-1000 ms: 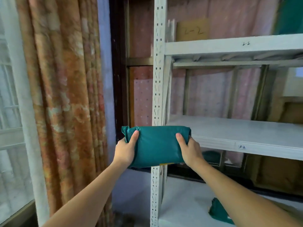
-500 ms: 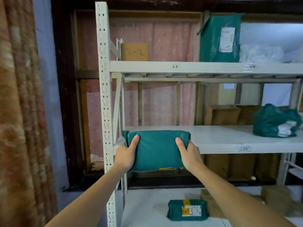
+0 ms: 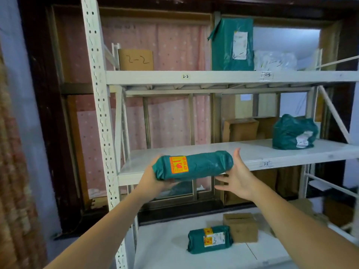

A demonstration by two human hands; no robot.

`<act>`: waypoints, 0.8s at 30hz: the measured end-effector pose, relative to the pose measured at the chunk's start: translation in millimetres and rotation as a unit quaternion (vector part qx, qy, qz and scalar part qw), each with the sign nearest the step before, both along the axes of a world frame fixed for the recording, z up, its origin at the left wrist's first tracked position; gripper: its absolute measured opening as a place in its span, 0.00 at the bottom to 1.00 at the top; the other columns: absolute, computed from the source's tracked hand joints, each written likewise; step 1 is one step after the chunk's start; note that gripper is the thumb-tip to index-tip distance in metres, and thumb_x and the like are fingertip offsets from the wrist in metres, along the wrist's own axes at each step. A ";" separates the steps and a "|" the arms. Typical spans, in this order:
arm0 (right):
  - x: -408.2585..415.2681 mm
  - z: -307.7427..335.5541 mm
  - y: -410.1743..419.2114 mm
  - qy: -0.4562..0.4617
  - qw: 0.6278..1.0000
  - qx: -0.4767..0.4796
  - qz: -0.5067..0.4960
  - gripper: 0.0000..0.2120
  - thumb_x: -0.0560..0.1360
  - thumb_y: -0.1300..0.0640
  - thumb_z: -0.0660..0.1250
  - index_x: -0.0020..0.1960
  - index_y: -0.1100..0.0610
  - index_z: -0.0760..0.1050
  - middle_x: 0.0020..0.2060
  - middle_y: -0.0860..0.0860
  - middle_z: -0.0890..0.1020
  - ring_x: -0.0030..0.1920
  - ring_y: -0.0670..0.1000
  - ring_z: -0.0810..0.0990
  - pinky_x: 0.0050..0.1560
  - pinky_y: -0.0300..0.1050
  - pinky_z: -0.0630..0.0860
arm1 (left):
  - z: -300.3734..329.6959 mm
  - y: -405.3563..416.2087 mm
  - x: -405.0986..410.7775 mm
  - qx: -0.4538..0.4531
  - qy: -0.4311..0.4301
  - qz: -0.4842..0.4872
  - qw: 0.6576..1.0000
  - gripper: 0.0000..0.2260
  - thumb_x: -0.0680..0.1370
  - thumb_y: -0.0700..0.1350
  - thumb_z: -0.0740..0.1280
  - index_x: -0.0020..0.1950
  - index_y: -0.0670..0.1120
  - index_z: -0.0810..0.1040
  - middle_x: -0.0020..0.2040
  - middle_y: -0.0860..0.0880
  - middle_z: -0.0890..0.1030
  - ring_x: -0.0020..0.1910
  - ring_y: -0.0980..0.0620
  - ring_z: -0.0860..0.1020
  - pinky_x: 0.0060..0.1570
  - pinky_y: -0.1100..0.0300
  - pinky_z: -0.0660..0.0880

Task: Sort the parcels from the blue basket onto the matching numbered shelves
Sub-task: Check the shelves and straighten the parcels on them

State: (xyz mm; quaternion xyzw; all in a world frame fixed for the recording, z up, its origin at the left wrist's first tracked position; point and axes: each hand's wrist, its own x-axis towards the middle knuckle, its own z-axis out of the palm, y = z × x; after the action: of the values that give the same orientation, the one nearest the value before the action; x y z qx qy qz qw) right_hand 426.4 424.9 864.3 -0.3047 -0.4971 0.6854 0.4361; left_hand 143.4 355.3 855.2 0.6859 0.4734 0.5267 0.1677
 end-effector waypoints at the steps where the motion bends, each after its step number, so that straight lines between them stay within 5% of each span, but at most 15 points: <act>1: 3.8 -1.1 1.5 0.054 0.998 -0.024 0.013 0.39 0.69 0.22 0.54 0.71 0.44 0.70 0.67 0.55 0.77 0.66 0.62 0.76 0.65 0.65 0.72 | -3.2 1.9 -1.2 0.071 0.096 0.036 0.992 0.31 0.67 0.37 0.81 0.64 0.54 0.73 0.67 0.61 0.76 0.69 0.57 0.74 0.70 0.58 0.70; 4: 1.2 -0.5 -2.0 0.108 0.993 -0.047 -0.001 0.31 0.75 0.31 0.61 0.70 0.50 0.72 0.63 0.59 0.81 0.62 0.63 0.81 0.61 0.63 0.78 | -10.2 6.0 -3.7 0.268 0.340 0.095 0.897 0.29 0.69 0.44 0.80 0.66 0.49 0.71 0.75 0.45 0.68 0.79 0.41 0.62 0.77 0.41 0.56; 7: -5.5 -3.6 -5.8 0.072 0.995 -0.028 -0.063 0.26 0.75 0.46 0.73 0.69 0.55 0.73 0.57 0.58 0.85 0.56 0.61 0.85 0.52 0.59 0.82 | -8.5 -2.3 8.2 0.253 0.334 0.095 0.903 0.20 0.78 0.50 0.70 0.68 0.50 0.71 0.79 0.47 0.64 0.80 0.42 0.57 0.78 0.39 0.51; 10: -2.2 -7.7 -6.7 0.069 0.991 -0.003 -0.111 0.23 0.74 0.56 0.74 0.67 0.56 0.73 0.54 0.57 0.86 0.53 0.58 0.86 0.46 0.56 0.83 | -19.2 5.8 2.1 0.304 0.365 0.102 0.874 0.27 0.73 0.48 0.77 0.69 0.47 0.70 0.79 0.41 0.61 0.81 0.41 0.56 0.77 0.36 0.57; 13: 2.4 -10.4 -9.0 0.088 0.987 0.012 -0.135 0.20 0.76 0.58 0.73 0.66 0.55 0.74 0.54 0.56 0.86 0.53 0.57 0.86 0.45 0.57 0.83 | -22.4 12.4 -4.2 0.226 0.222 0.129 0.940 0.41 0.69 0.40 0.81 0.77 0.47 0.63 0.81 0.45 0.58 0.81 0.50 0.55 0.79 0.48 0.57; 16: 8.1 -13.9 -10.8 0.077 0.986 0.029 -0.144 0.19 0.76 0.58 0.72 0.66 0.53 0.74 0.55 0.55 0.86 0.55 0.57 0.86 0.47 0.57 0.83 | -14.3 13.9 2.5 0.079 -0.022 0.122 0.989 0.25 0.77 0.29 0.67 0.67 0.54 0.72 0.70 0.52 0.74 0.71 0.56 0.70 0.75 0.50 0.67; 19: 10.7 -10.8 -16.4 0.006 0.981 0.067 -0.180 0.21 0.75 0.55 0.75 0.66 0.53 0.75 0.53 0.53 0.87 0.55 0.56 0.85 0.47 0.55 0.84 | -1.7 20.0 5.3 -0.017 -0.264 0.100 0.959 0.13 0.83 0.34 0.58 0.55 0.50 0.79 0.57 0.48 0.83 0.60 0.45 0.80 0.62 0.49 0.77; 21: 10.7 -5.8 -20.3 -0.044 0.976 0.094 -0.193 0.21 0.73 0.54 0.76 0.64 0.53 0.77 0.51 0.51 0.87 0.54 0.54 0.85 0.47 0.52 0.83 | 7.1 22.4 11.1 -0.058 -0.277 0.055 0.957 0.09 0.84 0.40 0.59 0.56 0.46 0.79 0.56 0.45 0.84 0.57 0.43 0.82 0.57 0.49 0.78; 24: 7.8 3.7 -32.2 -0.134 0.967 0.143 -0.162 0.16 0.72 0.56 0.77 0.58 0.53 0.80 0.47 0.48 0.88 0.49 0.49 0.86 0.40 0.40 0.80 | 12.3 24.6 36.5 -0.116 -0.107 -0.065 0.985 0.14 0.79 0.55 0.69 0.60 0.50 0.79 0.60 0.48 0.82 0.59 0.46 0.81 0.60 0.46 0.79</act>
State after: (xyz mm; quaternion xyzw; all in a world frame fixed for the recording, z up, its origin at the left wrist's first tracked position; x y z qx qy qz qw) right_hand 434.2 392.7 868.0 -0.4051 -0.5875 0.4802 0.5100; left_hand 179.8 379.9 867.5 0.6310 0.4648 0.5263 0.3300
